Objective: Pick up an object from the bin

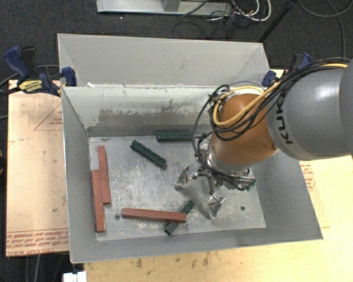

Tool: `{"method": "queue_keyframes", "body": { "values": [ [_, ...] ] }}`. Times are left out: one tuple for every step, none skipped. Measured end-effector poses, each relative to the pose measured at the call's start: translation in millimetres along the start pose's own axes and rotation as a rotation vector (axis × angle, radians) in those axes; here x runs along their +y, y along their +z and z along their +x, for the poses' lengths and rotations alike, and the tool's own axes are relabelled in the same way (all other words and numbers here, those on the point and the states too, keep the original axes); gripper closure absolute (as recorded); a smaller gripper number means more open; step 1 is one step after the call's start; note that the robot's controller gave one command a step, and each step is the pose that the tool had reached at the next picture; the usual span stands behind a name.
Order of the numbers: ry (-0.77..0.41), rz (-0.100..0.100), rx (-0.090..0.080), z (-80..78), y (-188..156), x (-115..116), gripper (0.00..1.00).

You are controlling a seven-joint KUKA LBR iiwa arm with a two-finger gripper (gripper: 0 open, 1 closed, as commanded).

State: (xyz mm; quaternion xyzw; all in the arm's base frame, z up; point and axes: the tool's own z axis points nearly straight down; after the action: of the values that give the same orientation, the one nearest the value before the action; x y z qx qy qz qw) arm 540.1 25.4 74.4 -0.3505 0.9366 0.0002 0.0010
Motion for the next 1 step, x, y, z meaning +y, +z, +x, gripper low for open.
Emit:
{"method": "queue_keyframes", "body": {
  "values": [
    [-0.192, -0.003, 0.001, -5.1, -26.5, -15.8, 0.0]
  ]
}}
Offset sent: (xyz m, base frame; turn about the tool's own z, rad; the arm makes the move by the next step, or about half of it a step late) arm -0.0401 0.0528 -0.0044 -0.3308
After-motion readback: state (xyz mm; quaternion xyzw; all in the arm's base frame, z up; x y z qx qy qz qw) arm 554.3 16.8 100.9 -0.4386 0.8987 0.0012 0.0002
